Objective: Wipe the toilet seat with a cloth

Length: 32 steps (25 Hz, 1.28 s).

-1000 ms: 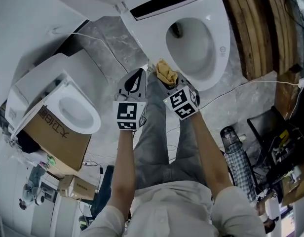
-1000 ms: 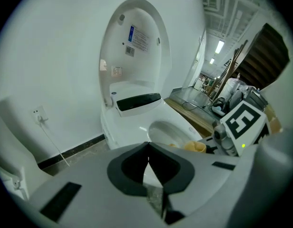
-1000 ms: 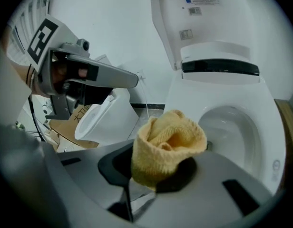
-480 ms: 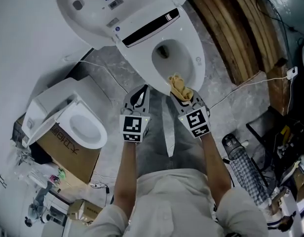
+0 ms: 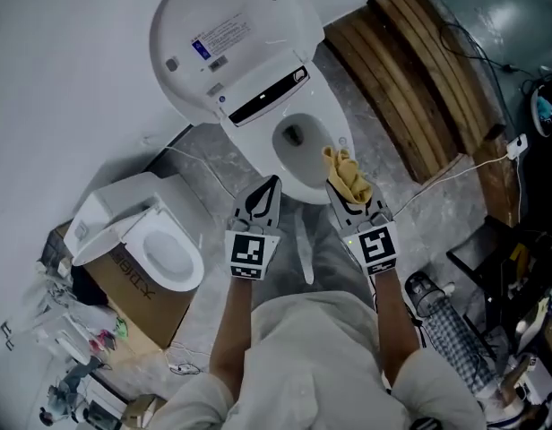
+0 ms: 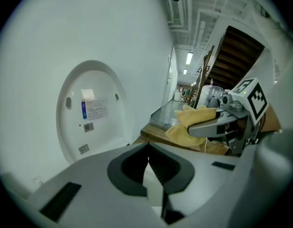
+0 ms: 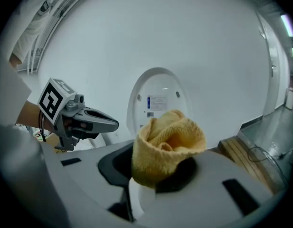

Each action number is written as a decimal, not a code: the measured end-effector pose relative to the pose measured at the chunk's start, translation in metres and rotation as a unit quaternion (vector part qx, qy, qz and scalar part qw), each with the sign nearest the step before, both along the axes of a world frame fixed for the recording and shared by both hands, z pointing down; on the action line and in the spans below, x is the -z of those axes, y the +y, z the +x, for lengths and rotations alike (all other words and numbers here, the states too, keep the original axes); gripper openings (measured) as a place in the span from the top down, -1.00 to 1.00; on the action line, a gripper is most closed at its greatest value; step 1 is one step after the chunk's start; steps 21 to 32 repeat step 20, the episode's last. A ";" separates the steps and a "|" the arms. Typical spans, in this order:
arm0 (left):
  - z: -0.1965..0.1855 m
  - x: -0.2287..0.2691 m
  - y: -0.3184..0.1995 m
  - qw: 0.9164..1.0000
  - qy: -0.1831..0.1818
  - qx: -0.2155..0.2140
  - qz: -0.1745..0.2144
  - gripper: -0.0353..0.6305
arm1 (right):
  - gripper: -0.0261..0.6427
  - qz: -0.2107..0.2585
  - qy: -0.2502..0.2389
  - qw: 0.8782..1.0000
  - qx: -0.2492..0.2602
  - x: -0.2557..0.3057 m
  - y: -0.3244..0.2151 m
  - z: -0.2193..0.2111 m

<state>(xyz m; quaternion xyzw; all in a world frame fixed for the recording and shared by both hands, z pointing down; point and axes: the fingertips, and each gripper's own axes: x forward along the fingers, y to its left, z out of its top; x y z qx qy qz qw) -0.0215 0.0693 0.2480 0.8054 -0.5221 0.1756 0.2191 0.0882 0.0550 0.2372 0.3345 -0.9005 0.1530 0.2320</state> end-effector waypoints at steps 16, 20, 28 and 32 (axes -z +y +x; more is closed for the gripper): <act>0.054 0.093 -0.008 0.997 -0.027 0.040 0.060 0.85 | 0.67 0.076 -0.031 0.996 0.044 0.098 -0.029 0.057; 0.063 0.102 -0.011 0.996 -0.025 0.053 0.066 0.85 | 0.67 0.072 -0.030 0.996 0.053 0.101 -0.031 0.064; 0.063 0.102 -0.011 0.996 -0.025 0.053 0.066 0.85 | 0.67 0.072 -0.030 0.996 0.053 0.101 -0.031 0.064; 0.063 0.102 -0.011 0.996 -0.025 0.053 0.066 0.85 | 0.67 0.072 -0.030 0.996 0.053 0.101 -0.031 0.064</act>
